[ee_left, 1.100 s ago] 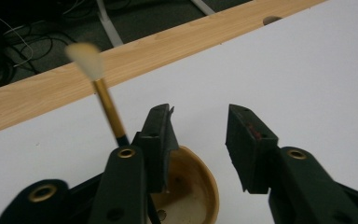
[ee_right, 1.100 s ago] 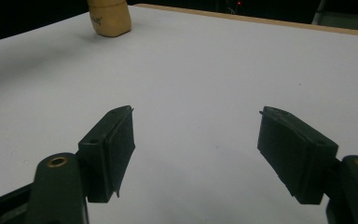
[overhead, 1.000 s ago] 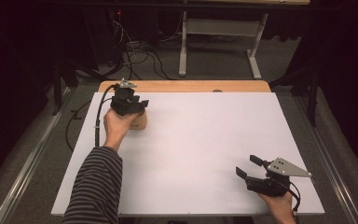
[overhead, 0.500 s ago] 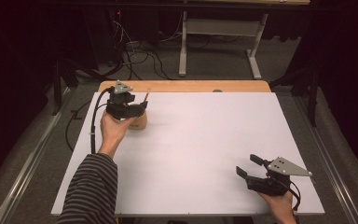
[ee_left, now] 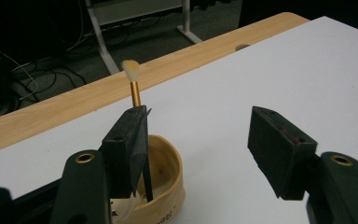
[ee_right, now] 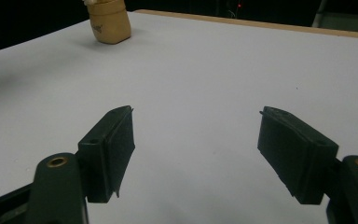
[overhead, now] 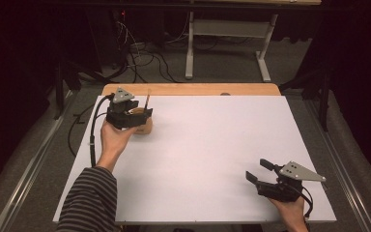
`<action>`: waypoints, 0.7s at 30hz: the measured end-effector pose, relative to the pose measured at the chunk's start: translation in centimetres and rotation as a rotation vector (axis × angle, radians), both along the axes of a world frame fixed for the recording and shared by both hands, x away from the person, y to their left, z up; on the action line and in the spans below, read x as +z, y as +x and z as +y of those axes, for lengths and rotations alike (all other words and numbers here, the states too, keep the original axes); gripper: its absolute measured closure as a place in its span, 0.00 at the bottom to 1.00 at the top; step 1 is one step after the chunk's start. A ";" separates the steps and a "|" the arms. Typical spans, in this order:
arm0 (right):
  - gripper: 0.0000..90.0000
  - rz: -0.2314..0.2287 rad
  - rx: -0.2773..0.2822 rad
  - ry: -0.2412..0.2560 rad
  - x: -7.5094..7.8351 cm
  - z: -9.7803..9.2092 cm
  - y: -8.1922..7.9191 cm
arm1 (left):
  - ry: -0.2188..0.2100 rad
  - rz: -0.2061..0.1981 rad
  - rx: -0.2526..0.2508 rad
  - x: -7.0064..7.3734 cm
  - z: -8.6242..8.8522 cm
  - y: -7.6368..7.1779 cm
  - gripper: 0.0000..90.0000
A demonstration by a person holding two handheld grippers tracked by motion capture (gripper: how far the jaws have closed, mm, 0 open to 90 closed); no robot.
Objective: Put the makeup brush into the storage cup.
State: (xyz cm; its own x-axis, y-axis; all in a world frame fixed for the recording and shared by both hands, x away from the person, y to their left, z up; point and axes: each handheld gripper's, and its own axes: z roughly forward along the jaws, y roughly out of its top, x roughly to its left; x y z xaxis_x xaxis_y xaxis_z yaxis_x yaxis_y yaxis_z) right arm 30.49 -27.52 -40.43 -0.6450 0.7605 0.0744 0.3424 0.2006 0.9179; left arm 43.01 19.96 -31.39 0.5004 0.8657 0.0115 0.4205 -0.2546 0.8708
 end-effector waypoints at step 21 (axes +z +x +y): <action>0.32 0.000 -0.001 0.017 0.3 -0.3 0.0 | -0.036 -0.035 -0.033 0.8 0.7 -3.0 0.39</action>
